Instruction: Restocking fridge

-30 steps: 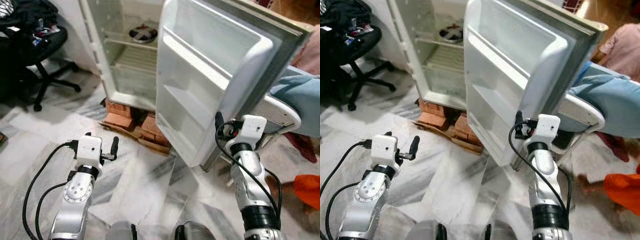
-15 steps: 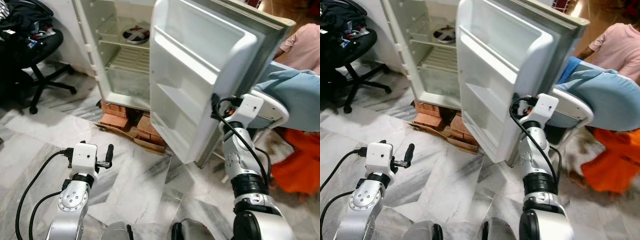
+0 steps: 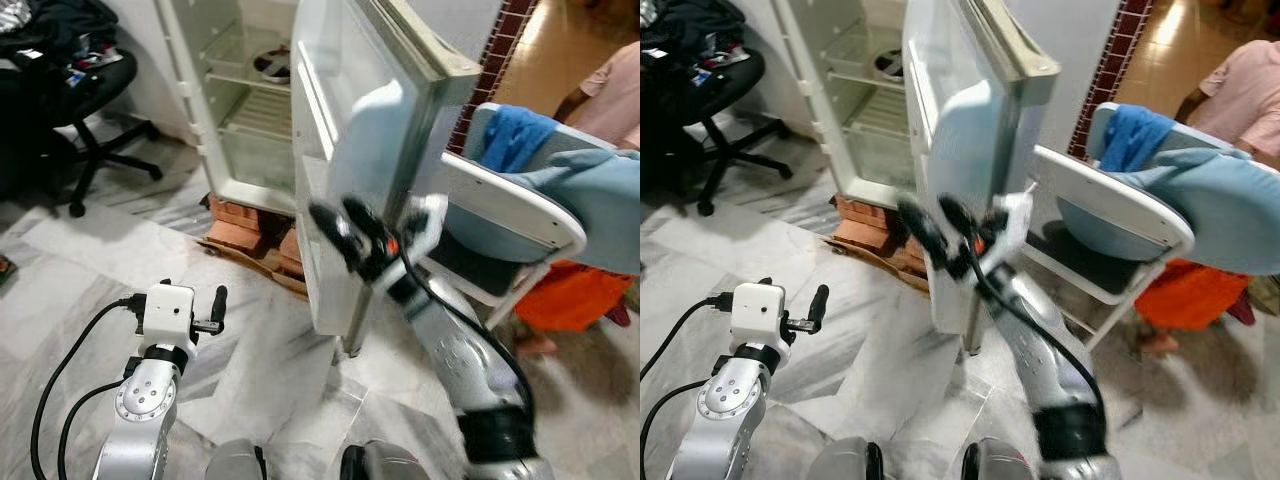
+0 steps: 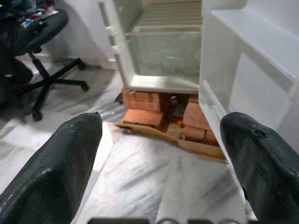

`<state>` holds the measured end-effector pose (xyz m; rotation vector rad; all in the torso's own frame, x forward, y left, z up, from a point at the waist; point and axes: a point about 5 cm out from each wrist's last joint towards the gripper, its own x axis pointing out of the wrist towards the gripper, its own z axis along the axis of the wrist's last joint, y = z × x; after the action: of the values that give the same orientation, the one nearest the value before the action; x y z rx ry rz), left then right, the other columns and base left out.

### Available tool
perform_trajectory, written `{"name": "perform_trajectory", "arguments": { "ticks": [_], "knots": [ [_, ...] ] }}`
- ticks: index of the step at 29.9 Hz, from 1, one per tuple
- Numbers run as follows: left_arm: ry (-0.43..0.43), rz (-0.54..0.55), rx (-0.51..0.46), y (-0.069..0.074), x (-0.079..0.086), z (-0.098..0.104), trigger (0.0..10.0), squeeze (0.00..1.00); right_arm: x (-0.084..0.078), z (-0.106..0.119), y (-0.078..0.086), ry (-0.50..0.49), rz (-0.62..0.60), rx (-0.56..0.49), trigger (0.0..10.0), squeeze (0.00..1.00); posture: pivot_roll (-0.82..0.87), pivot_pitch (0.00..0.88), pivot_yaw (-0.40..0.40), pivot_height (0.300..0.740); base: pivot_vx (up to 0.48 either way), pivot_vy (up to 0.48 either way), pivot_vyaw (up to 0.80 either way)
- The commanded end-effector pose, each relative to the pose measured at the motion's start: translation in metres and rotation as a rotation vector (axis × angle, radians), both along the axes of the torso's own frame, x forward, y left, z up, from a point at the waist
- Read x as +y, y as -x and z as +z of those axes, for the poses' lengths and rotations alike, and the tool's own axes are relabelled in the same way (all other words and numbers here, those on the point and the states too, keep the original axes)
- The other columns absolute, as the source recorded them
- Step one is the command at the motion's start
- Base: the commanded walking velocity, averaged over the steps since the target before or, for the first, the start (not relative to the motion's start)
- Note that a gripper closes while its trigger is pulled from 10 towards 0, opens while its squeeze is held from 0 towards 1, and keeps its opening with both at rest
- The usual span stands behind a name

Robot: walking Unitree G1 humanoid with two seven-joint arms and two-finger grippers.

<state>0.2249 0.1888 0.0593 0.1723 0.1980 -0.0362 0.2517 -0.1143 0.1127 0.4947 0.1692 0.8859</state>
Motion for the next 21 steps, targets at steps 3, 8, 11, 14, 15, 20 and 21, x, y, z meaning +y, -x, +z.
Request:
{"name": "perform_trajectory", "arguments": {
  "ticks": [3,8,11,14,15,20,21],
  "knots": [
    [-0.011,-0.005,0.002,0.001,0.002,0.001,10.0,0.0,-0.017,-0.006,0.024,0.092,0.198,0.024,10.0,0.0,0.02,0.086,-0.006,0.74,0.0,0.0,0.0],
    [-0.01,-0.013,0.007,0.001,0.001,0.001,10.0,0.0,-0.046,-0.024,0.03,0.287,0.244,0.05,10.0,0.0,0.01,0.091,0.0,0.74,0.0,0.0,0.0],
    [0.004,-0.005,0.012,-0.002,0.002,0.001,10.0,0.0,-0.064,-0.038,0.004,0.515,0.035,0.006,10.0,0.0,0.01,0.091,0.003,0.74,0.0,0.0,0.0],
    [0.01,0.016,-0.002,-0.007,0.004,0.004,10.0,0.0,-0.075,-0.028,-0.029,0.514,-0.344,-0.049,10.0,0.0,0.0,0.079,-0.006,0.74,0.0,0.16,0.0],
    [0.014,0.019,-0.008,-0.008,0.004,0.005,10.0,0.0,-0.076,-0.025,-0.032,0.493,-0.406,-0.06,10.0,0.0,0.0,0.079,-0.006,0.74,0.0,0.48,0.0],
    [0.01,-0.017,-0.046,-0.015,-0.004,0.012,10.0,0.0,-0.068,-0.02,-0.034,0.424,-0.593,-0.096,10.0,0.0,-0.01,0.064,0.002,0.74,0.0,0.48,0.0],
    [0.012,-0.028,-0.057,-0.019,-0.007,0.014,10.0,0.0,-0.065,-0.021,-0.034,0.41,-0.645,-0.091,10.0,0.0,-0.01,0.064,0.002,0.74,0.0,0.48,0.0]
  ]
}}
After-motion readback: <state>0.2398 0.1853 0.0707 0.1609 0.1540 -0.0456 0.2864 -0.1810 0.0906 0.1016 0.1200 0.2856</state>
